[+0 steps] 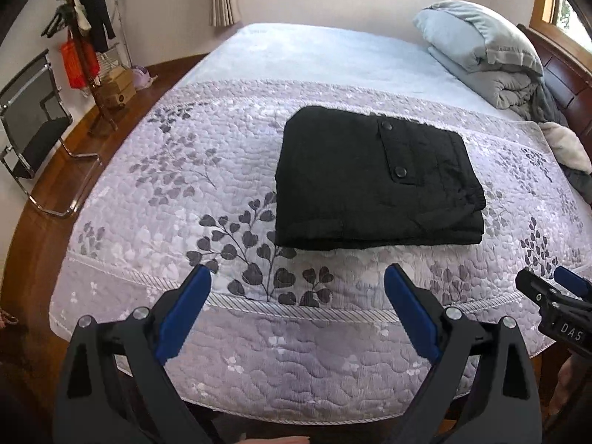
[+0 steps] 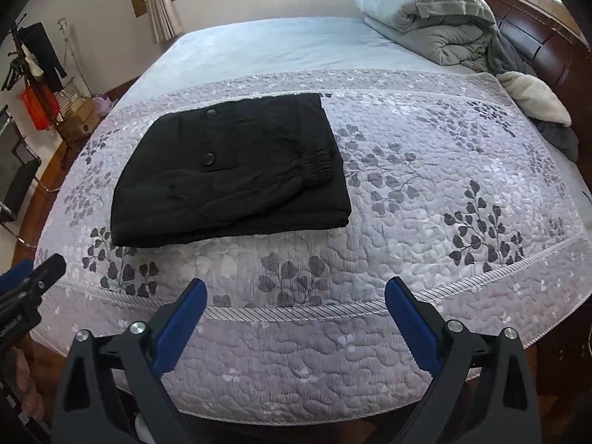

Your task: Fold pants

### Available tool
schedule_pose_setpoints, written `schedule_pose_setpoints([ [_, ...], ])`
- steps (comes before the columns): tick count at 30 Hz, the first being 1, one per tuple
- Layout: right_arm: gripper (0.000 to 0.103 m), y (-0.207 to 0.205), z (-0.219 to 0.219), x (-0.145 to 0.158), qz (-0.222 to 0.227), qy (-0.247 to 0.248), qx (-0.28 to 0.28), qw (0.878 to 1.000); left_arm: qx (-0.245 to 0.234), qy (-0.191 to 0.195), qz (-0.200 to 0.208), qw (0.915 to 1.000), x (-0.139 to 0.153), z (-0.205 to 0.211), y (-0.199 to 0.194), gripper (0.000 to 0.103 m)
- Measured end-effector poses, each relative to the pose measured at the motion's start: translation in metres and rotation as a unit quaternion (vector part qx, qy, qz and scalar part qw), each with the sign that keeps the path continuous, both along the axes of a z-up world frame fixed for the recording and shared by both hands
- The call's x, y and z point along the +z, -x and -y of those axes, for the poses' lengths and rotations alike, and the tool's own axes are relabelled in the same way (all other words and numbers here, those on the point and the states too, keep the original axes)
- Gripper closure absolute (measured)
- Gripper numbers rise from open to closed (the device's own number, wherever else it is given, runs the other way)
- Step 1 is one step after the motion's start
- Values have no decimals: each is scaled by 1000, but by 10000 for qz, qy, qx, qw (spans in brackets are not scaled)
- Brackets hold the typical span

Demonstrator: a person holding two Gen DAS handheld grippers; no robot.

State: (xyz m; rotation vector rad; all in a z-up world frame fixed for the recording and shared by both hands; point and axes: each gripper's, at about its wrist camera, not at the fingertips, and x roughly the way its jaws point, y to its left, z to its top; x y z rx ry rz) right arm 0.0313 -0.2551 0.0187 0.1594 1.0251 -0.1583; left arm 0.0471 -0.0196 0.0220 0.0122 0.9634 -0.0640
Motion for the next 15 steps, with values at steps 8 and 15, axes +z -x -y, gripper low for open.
schedule_pose_setpoints([
  [8, 5, 6, -2, 24, 270, 2, 44, 9996, -41, 26, 233, 9997, 20, 0, 10, 8],
  [15, 4, 5, 1, 25, 286, -30, -36, 9996, -69, -12, 265, 9996, 20, 1, 10, 8],
])
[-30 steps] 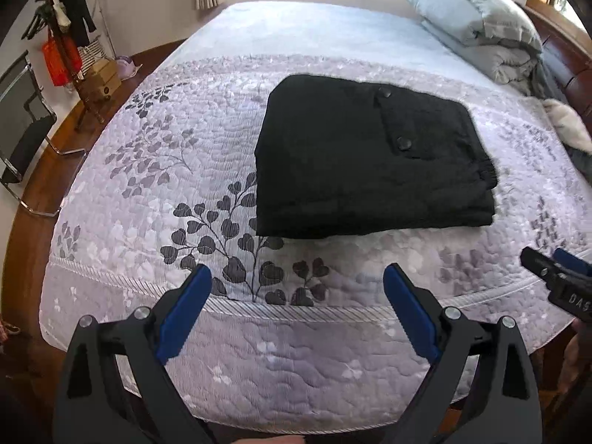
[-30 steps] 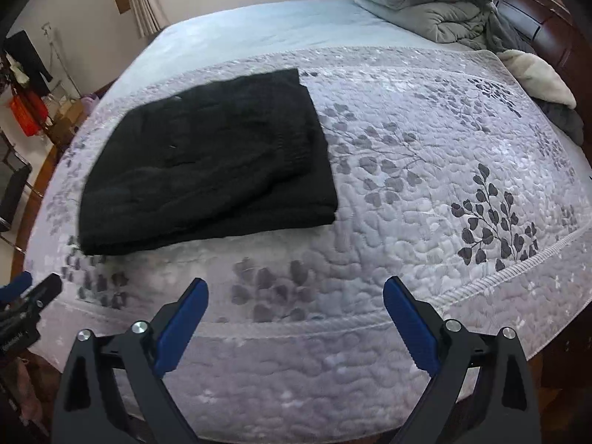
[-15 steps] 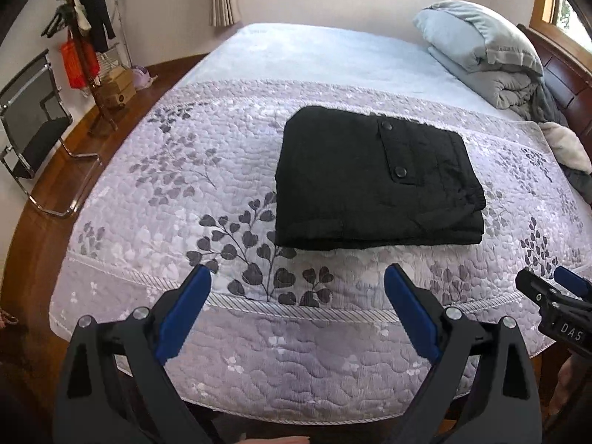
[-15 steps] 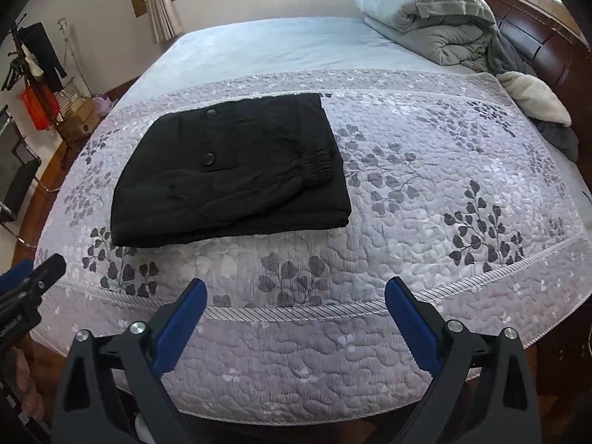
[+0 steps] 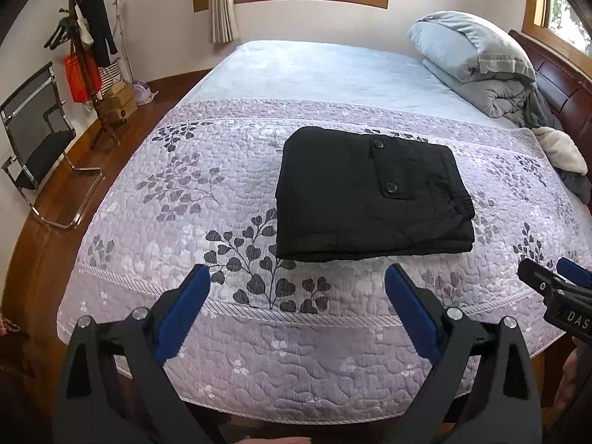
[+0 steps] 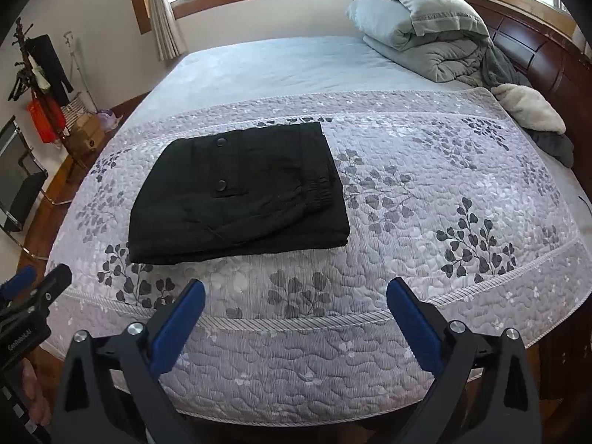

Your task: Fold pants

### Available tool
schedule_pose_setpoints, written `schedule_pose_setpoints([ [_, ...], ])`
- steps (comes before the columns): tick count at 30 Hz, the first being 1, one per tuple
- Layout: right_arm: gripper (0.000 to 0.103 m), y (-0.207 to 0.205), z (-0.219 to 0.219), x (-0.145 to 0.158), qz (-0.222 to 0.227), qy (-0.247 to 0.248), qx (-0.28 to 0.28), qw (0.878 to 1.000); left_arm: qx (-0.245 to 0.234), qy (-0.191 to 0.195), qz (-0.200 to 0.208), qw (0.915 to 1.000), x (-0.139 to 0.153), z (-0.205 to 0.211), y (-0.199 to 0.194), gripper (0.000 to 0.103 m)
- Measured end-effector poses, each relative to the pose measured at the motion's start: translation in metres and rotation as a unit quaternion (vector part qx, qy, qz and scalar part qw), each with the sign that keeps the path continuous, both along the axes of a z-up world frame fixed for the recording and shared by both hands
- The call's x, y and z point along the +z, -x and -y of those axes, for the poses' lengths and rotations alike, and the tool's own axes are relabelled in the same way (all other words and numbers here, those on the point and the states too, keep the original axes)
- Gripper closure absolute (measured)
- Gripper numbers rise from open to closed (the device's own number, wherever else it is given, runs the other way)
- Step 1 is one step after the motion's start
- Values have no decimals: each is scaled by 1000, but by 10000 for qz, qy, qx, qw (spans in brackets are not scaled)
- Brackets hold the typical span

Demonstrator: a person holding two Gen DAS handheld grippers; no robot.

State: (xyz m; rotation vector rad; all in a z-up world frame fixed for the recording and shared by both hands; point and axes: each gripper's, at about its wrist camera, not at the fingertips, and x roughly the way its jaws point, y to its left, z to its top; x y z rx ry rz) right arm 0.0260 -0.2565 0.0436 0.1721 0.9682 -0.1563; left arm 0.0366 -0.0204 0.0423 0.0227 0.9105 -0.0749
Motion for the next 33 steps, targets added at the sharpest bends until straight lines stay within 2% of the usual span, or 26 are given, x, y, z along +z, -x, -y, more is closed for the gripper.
schedule_pose_setpoints([
  [33, 4, -5, 0, -10, -103, 36, 40, 9999, -4, -77, -193, 9998, -13, 3, -6, 8],
])
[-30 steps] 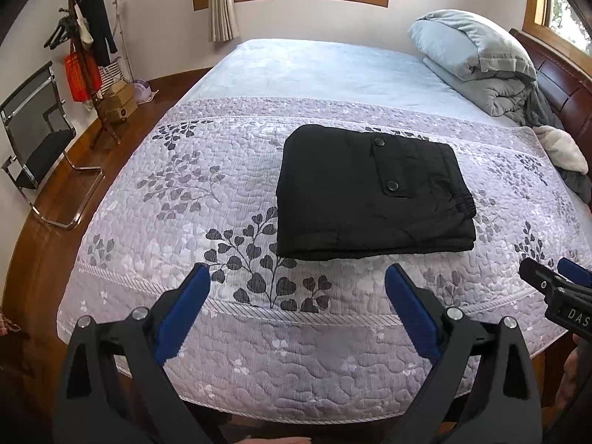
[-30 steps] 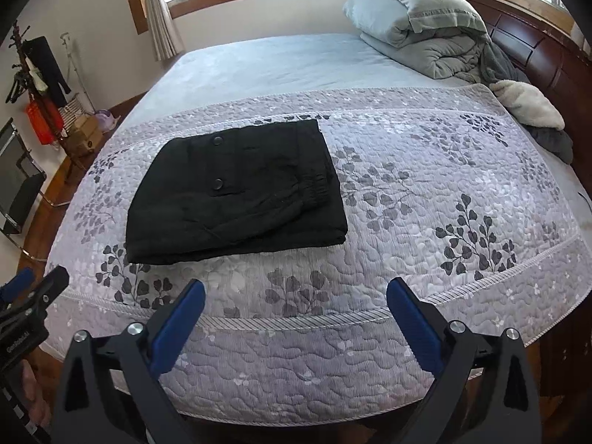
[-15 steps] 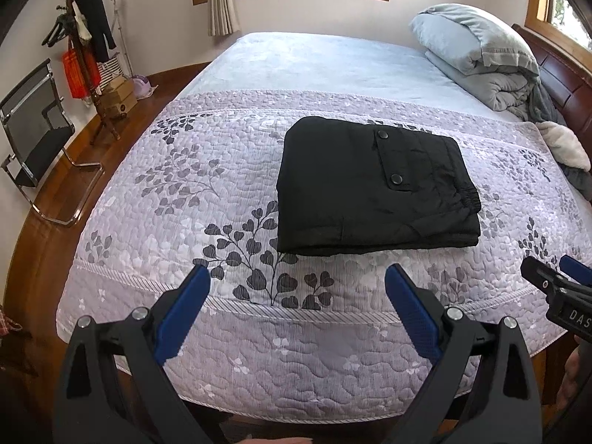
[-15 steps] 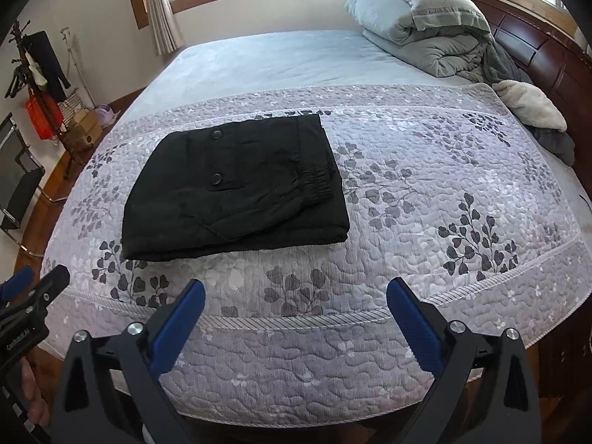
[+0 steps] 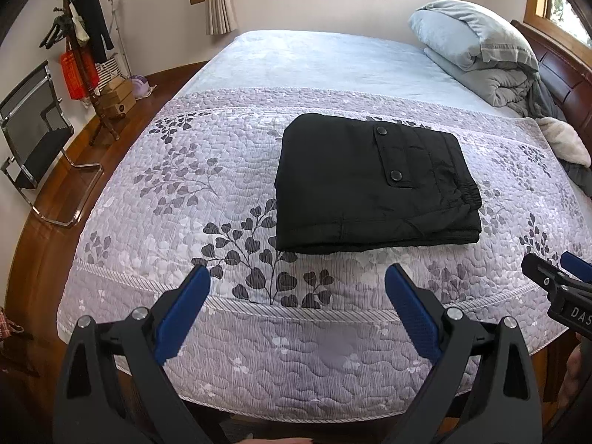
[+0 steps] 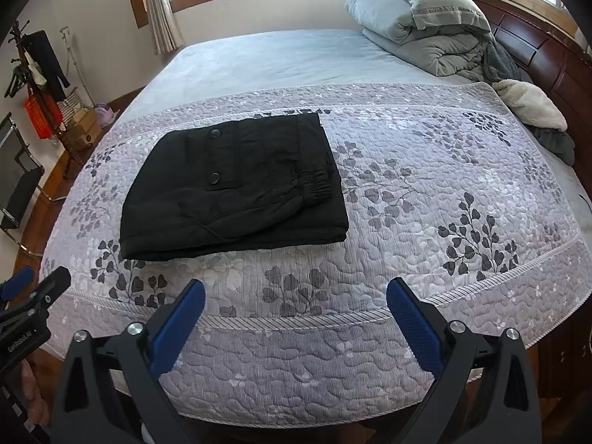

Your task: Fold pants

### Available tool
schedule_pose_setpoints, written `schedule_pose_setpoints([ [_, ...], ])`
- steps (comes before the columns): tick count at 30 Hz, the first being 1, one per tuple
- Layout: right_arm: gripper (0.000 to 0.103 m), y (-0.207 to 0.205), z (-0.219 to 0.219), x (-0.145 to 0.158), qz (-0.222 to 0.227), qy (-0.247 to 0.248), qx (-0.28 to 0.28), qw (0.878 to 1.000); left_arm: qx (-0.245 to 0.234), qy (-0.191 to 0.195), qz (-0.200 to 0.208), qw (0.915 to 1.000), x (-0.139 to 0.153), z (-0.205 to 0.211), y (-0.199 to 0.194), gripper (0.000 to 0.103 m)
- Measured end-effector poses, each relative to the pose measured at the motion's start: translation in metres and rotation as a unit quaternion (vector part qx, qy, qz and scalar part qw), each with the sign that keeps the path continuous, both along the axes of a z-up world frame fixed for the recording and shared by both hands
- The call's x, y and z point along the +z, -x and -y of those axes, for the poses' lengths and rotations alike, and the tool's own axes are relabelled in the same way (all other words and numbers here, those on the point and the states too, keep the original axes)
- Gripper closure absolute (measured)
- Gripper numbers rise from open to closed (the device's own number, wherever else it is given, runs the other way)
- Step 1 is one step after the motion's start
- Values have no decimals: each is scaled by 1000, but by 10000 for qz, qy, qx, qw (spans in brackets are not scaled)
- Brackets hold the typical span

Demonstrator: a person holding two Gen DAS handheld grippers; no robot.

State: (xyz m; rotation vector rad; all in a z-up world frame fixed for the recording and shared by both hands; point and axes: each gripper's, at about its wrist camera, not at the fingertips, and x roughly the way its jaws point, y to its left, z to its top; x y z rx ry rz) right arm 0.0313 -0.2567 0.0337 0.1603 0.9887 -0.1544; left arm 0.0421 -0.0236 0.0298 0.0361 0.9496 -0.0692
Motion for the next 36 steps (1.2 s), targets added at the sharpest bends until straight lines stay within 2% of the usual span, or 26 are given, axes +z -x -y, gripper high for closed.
schedule_pose_setpoints([
  [36, 4, -3, 3, -5, -53, -10, 1, 10000, -114, 23, -2, 9999, -3, 1, 0, 8],
])
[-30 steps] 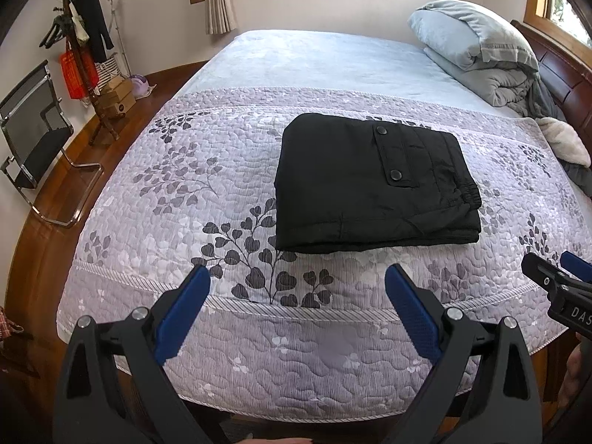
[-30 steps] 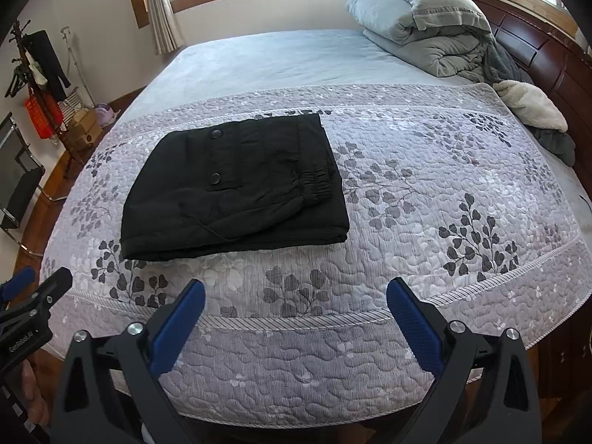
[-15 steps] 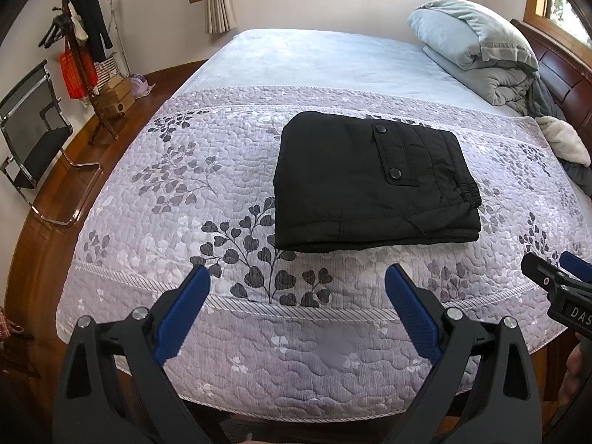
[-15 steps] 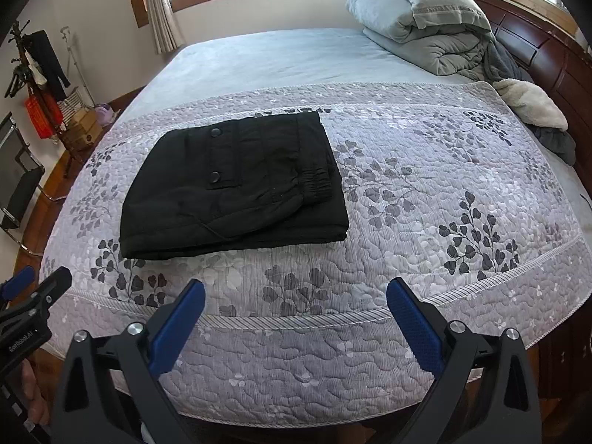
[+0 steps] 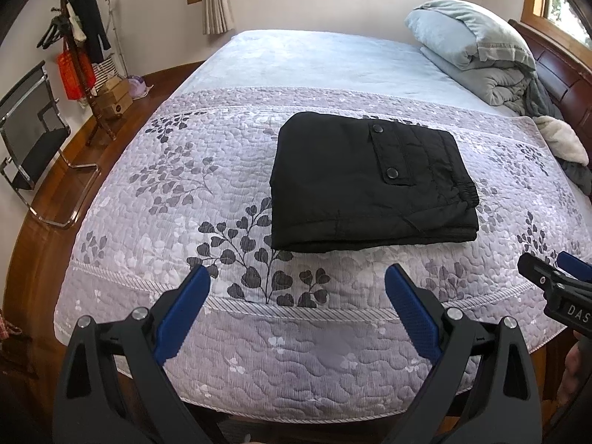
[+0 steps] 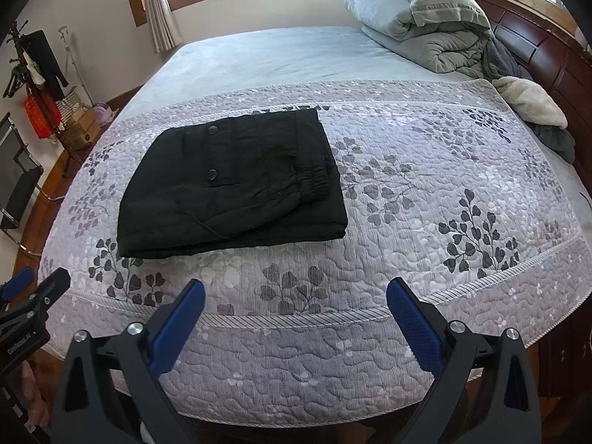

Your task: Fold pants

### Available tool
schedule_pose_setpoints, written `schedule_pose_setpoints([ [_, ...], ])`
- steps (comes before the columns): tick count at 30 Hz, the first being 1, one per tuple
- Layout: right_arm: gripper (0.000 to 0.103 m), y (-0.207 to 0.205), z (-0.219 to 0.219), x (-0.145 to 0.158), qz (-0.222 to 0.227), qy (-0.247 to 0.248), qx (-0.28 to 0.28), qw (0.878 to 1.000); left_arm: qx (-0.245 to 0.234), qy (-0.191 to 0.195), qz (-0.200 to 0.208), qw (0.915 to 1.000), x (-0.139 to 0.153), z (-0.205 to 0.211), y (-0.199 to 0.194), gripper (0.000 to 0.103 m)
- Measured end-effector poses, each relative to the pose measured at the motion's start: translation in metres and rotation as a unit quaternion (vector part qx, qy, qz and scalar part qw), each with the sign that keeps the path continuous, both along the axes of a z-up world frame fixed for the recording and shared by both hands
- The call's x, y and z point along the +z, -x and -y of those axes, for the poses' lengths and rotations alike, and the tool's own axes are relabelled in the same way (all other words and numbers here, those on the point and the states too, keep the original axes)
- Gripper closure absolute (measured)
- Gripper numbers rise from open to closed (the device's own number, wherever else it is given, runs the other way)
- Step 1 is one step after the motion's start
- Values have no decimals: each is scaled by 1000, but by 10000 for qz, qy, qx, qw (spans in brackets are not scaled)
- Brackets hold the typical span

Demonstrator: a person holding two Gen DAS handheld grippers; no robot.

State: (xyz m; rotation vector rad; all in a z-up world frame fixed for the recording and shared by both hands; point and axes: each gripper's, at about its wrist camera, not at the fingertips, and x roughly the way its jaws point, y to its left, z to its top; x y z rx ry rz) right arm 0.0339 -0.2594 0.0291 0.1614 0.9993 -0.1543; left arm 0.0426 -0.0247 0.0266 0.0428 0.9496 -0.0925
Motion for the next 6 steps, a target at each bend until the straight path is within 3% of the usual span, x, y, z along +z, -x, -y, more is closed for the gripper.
schedule_pose_setpoints([
  [6, 4, 1, 2, -2, -6, -20, -9, 10000, -4, 43, -136, 9999, -3, 0, -1, 8],
])
